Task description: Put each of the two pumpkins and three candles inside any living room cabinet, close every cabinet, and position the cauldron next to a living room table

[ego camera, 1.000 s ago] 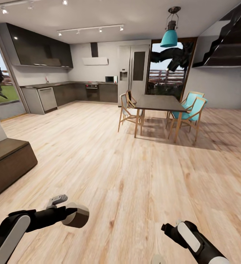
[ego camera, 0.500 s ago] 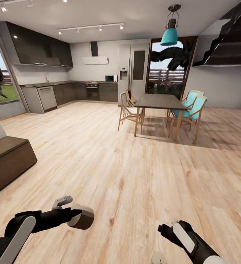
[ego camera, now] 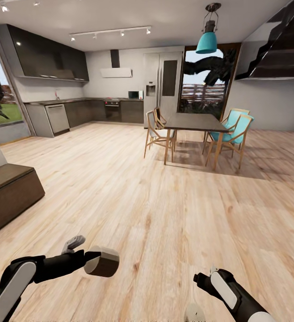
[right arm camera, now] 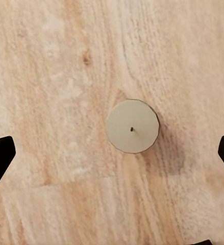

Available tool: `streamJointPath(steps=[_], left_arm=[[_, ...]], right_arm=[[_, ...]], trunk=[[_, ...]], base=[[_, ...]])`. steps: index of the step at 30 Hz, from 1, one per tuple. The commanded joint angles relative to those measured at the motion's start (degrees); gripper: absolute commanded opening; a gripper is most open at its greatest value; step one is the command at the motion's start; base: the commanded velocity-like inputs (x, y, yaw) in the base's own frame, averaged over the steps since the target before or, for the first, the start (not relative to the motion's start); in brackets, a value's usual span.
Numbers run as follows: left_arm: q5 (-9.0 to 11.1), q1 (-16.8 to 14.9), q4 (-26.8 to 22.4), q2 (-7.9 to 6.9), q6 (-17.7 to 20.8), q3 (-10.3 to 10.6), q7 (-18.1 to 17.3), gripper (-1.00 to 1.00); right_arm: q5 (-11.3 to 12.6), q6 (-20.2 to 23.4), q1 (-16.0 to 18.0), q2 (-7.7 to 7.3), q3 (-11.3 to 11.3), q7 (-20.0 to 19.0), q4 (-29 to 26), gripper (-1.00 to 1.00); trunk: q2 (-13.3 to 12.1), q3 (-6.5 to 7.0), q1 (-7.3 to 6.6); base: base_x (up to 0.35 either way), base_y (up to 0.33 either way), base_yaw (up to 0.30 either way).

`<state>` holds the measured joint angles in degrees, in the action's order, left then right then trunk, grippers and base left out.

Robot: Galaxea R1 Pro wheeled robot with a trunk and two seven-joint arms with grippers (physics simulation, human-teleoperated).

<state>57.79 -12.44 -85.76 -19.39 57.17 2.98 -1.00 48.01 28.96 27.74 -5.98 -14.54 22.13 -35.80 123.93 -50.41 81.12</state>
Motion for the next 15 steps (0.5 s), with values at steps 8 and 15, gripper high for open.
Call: streamJointPath(steps=[8, 15], left_arm=[[0.77, -0.03, 0.01, -0.3, 0.14, 0.18, -0.23, -1.0], [0.83, -0.04, 0.13, -0.37, 0.14, 0.13, -0.24, -1.0]], right_arm=[[0.35, 0.05, 0.04, -0.09, -0.41, 0.33, -0.17, 1.0], [0.25, 0.05, 0.04, -0.09, -0.4, 0.28, -0.29, 1.0]], trunk=[[3.25, -1.5, 1.75], [6.06, -2.75, 3.29]], base=[[0.0, 0.0, 0.0], [0.0, 0.0, 0.0]])
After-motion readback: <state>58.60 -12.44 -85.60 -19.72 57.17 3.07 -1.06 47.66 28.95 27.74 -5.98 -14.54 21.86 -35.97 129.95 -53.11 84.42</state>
